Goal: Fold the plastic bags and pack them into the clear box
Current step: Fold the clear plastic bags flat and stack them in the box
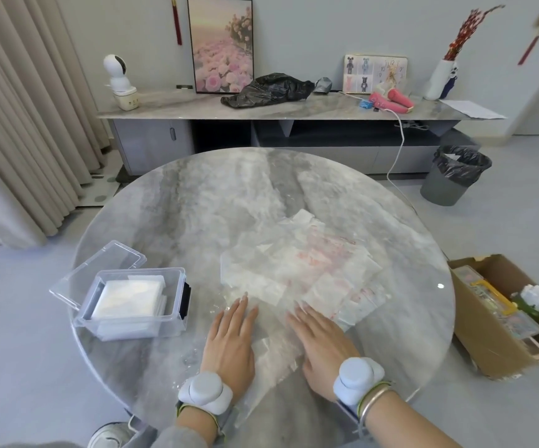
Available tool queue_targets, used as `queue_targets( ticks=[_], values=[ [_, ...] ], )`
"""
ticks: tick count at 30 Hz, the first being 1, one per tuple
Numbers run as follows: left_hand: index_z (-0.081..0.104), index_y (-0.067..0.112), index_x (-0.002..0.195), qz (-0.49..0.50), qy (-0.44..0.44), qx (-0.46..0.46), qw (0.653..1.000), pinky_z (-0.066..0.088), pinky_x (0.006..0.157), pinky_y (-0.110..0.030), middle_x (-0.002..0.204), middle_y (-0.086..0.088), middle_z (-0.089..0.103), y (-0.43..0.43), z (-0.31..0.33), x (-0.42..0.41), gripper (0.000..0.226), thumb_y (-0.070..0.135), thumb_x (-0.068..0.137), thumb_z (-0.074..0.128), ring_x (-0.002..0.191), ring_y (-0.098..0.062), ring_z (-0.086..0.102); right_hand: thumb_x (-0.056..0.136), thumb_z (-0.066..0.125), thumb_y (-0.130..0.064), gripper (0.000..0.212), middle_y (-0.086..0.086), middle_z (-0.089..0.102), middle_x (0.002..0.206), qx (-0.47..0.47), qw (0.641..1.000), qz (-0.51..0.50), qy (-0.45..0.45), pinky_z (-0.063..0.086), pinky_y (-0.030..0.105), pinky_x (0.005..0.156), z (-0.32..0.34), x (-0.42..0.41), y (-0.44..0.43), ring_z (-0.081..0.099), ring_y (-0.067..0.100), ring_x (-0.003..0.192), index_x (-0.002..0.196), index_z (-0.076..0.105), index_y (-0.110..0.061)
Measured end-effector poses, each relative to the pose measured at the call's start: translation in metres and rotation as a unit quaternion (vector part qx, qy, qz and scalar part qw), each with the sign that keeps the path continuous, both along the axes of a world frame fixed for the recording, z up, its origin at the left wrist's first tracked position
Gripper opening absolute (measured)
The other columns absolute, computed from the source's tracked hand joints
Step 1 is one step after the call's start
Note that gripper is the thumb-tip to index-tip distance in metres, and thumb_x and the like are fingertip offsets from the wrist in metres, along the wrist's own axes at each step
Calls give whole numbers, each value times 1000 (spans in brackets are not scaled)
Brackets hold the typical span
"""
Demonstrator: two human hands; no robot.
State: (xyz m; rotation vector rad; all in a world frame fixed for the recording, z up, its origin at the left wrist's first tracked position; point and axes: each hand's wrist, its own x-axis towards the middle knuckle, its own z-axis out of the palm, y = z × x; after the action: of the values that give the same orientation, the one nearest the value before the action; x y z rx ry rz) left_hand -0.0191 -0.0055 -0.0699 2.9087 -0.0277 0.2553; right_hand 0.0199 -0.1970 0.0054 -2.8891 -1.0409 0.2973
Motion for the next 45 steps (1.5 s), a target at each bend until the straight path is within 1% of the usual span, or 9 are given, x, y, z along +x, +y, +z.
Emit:
queue_targets(
  ticks=[6,10,16,23,27,30,34,37,45],
  values=[
    [62,14,129,-109,-12,-28,994,25,111,-36,137,-1,58,-6,8,-9,49,37,91,41,128,-21,53,61,67,-32,45,-3,72,109,-20,998,4,-60,40,33,100,-41,6,-6,62,10,113,104,75,-19],
    [64,19,127,-145,21,21,989,26,108,-36,139,3,56,-3,3,-16,64,65,91,38,131,-17,50,63,52,-20,28,-8,74,80,-16,996,18,-86,36,27,85,-43,1,2,71,9,83,76,77,-24],
    [66,20,125,-168,-9,-4,986,30,107,-37,130,7,62,0,14,-20,79,81,80,43,123,-14,55,34,85,-24,29,-10,53,46,12,993,-26,-114,42,24,53,-27,-5,11,55,13,53,50,60,-25],
    [76,28,99,-190,-104,-17,976,38,98,-31,98,16,72,5,19,-19,37,27,76,46,93,-12,65,36,91,-48,46,-13,50,47,36,995,-19,-94,41,20,46,-26,-18,21,53,11,54,48,52,-27],
    [73,35,101,-136,21,-60,989,46,82,-23,98,17,72,17,39,-23,44,20,73,43,91,-11,67,76,67,-60,35,-15,60,105,105,994,14,-5,38,14,80,-16,-20,14,52,9,106,90,65,-28],
    [65,41,112,-74,97,-50,991,44,77,-22,101,16,70,27,55,-23,46,31,77,38,96,-11,61,91,53,-53,51,-14,33,151,94,995,1,44,20,19,111,-9,-14,3,21,8,142,135,46,-30],
    [65,35,106,-56,122,-20,991,45,75,-27,97,10,69,27,64,-23,52,60,79,28,94,-18,61,97,45,-33,57,-13,12,159,15,998,17,64,15,24,117,-9,-8,-14,4,10,148,150,23,-31],
    [63,41,121,-84,142,-45,985,39,102,-30,134,21,56,22,58,-24,93,90,73,0,126,-7,48,95,41,-31,65,-8,2,161,-35,998,22,55,9,29,118,-16,-11,-17,-1,14,148,153,12,-29],
    [-3,43,153,-58,198,-1,978,-10,120,-46,161,4,-16,15,26,-9,103,88,62,-20,146,-20,-25,76,33,-38,58,7,68,119,-78,995,-53,-9,59,44,71,-52,-7,-6,66,27,106,113,71,-16]
  ],
)
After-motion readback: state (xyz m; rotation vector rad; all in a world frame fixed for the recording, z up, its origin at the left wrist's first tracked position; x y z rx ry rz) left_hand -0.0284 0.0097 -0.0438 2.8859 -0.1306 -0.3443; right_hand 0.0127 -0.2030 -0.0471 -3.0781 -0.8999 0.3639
